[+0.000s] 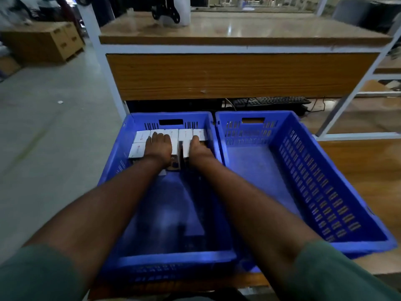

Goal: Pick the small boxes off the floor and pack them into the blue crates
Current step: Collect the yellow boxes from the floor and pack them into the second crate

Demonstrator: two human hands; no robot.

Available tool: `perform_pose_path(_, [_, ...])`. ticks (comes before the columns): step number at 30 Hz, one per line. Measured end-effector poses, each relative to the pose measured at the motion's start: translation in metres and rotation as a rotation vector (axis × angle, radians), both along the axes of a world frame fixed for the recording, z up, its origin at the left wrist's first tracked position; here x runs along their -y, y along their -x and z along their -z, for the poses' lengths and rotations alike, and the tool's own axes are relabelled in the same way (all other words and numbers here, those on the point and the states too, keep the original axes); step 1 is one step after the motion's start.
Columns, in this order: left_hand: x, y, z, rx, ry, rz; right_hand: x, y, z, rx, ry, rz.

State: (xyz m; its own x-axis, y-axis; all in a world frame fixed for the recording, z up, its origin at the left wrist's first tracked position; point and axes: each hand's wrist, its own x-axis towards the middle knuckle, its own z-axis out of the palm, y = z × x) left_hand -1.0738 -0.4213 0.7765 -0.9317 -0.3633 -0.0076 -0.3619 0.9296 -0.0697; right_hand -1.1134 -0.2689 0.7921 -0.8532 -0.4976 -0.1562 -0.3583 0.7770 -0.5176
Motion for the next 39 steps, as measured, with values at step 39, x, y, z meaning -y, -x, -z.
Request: perform_pose_path(39, [0.013,-0.004,0.065,-0.176,-0.150,0.155,0.026,0.006,0.051,-0.230,-0.296,-0.151])
